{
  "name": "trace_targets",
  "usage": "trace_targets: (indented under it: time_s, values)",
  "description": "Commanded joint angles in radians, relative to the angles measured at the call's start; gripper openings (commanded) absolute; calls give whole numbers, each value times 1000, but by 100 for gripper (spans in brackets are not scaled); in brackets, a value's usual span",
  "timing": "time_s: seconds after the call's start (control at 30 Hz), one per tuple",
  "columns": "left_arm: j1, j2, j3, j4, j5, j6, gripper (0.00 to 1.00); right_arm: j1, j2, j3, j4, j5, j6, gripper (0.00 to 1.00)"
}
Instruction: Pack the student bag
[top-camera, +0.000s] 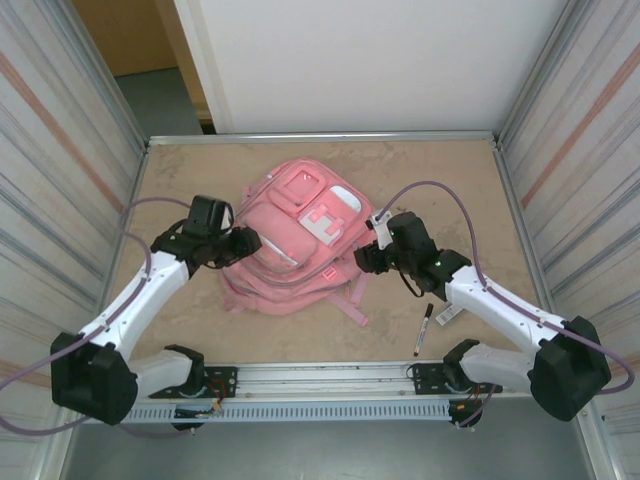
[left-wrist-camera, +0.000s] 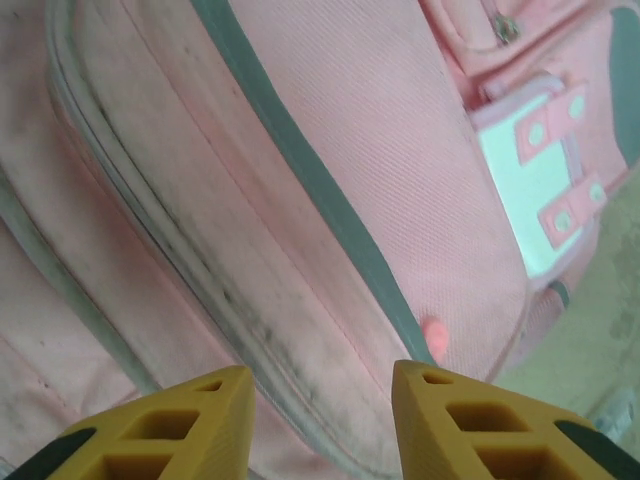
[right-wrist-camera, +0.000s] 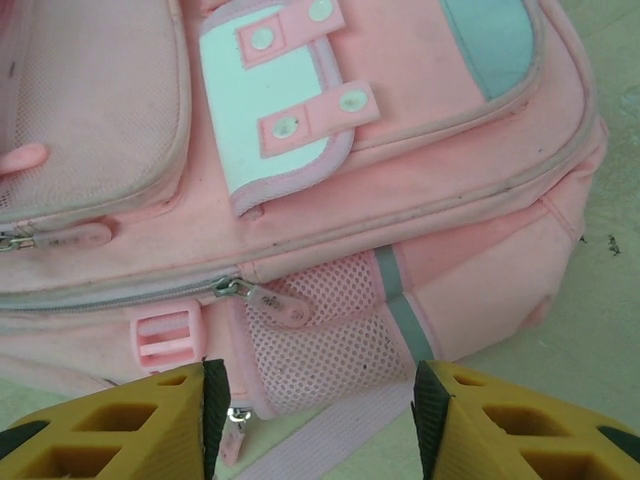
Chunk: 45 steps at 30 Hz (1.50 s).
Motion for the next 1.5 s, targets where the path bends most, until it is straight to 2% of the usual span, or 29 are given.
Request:
trace_targets:
  time_s: [0.0,0.17,0.27,0.47,0.6,0.67,0.7,0.73,0.8,0.87,1.0,1.07,1.17,1.3,1.47]
  values:
    - [-2,43,54,-74,-94,-10,40,22,11,64,-28,-6,-26,53]
    - [-2,56,5,-31,-97,-42,43,34,-11,18,-5,1,-22,54]
    - [-1,55,-46,77,-80,-65,45,34,-21,14,-20,-17,-22,53]
    - [-9,137,-34,113,-68,-118,47,39,-9,32,-25,-37,-20,53]
    - [-15,175,-32,159,-80,-145,48,43,-6,-14,60,-92,-27,53]
    - [-15,190,-23,170,-99,-152,43,50,7,-3,65,-108,-20,53]
    - [-15,194,-25,194,-91,-150,36,53,14,2,62,-111,-19,53]
    - [-12,195,-25,226,-46,-140,19,56,22,2,72,-122,-21,53]
    - [-8,194,6,242,57,-118,0,55,48,-15,121,-183,-46,55]
    - [-20,180,60,193,104,-99,0,29,111,-7,151,-384,-81,58]
    - [-60,118,103,133,113,-80,0,-41,269,111,90,-618,-42,60]
    - [-62,105,82,185,196,-131,0,-87,324,126,98,-721,-51,61]
    - [-73,113,86,219,327,-169,0,-142,345,96,156,-748,-23,67]
    - [-86,98,92,164,300,-149,0,-106,342,60,201,-712,-83,68]
    - [-84,66,36,198,267,-184,0,-8,377,114,62,-655,-242,68]
